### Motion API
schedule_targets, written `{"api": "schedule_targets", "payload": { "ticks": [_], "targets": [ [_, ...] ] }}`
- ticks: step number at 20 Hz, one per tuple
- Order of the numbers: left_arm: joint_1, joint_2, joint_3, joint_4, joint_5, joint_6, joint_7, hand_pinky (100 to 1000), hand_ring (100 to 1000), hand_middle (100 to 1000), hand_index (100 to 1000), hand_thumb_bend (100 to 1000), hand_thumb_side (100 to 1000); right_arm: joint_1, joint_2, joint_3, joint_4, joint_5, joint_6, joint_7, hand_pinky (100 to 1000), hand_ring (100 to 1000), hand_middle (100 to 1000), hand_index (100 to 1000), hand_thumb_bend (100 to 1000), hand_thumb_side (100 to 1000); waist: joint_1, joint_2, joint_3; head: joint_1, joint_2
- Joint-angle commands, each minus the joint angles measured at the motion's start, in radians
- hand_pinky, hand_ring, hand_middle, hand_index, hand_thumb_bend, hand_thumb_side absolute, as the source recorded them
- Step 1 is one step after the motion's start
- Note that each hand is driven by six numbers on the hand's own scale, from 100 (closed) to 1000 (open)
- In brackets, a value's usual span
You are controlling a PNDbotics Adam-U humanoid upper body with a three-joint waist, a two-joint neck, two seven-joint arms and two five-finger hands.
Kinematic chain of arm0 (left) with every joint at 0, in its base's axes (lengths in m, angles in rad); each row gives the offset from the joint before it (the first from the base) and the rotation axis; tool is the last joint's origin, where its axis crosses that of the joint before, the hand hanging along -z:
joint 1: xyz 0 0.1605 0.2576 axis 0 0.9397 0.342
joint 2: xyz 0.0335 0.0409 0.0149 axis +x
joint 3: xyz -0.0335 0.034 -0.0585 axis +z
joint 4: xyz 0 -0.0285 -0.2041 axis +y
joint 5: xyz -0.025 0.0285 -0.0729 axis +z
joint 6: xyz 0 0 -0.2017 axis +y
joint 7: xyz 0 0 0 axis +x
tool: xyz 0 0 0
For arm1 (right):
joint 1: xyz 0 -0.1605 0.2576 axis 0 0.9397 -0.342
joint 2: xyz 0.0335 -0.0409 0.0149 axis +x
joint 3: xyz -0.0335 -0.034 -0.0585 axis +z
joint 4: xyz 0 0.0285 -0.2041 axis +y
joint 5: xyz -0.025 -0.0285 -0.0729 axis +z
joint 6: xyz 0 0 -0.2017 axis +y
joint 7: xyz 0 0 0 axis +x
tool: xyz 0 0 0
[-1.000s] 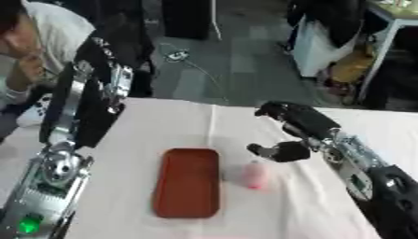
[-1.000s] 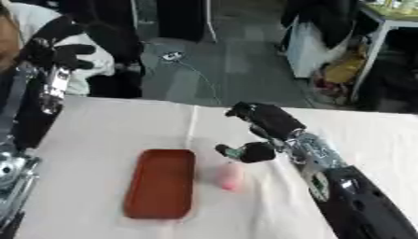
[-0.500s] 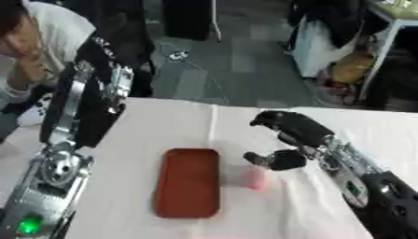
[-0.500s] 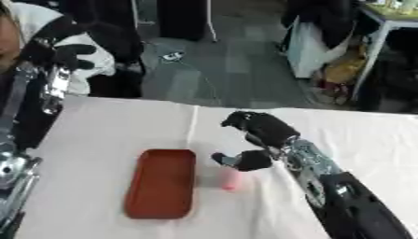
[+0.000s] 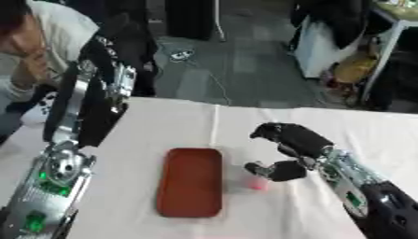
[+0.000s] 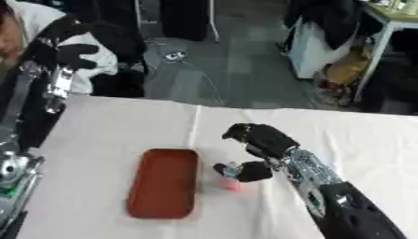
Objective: Pick up objects on the table and place them in the box.
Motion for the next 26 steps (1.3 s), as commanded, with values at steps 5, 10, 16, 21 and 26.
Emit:
{"api": "schedule_targets", "payload": {
  "ticks": [5,10,16,21,26],
  "targets": [
    [-0.019,0.014,0.002,-0.015,-0.005,0.0,-0.001,703,731,860,969,100,827,-0.007,0.01,0.011,-0.029,0.013,0.035,-0.011,705,803,813,880,474,839,0.002,-0.013,0.002,0.002,-0.013],
    [-0.02,0.014,0.002,-0.015,-0.005,-0.001,-0.002,703,731,860,969,100,827,0.004,0.023,0.017,-0.027,0.028,0.057,0.008,717,809,823,888,464,838,0.002,-0.014,0.001,0.001,-0.013],
    [-0.02,0.014,0.001,-0.015,-0.005,-0.001,-0.002,703,731,860,969,100,828,0.017,0.034,0.014,-0.003,0.037,0.051,-0.01,714,805,820,885,464,834,0.003,-0.014,0.001,0.003,-0.015],
    [-0.021,0.013,0.002,-0.015,-0.005,-0.002,-0.002,703,731,860,969,100,828,0.023,0.05,0.011,0.023,0.043,0.039,-0.026,718,806,824,890,463,836,0.003,-0.012,0.002,0.003,-0.015],
    [-0.023,0.011,0.001,-0.015,-0.005,-0.002,-0.003,703,731,860,968,100,828,0.028,0.073,-0.003,0.071,0.072,0.036,-0.039,730,815,846,915,469,827,0.004,-0.012,0.002,0.004,-0.015]
  ]
}}
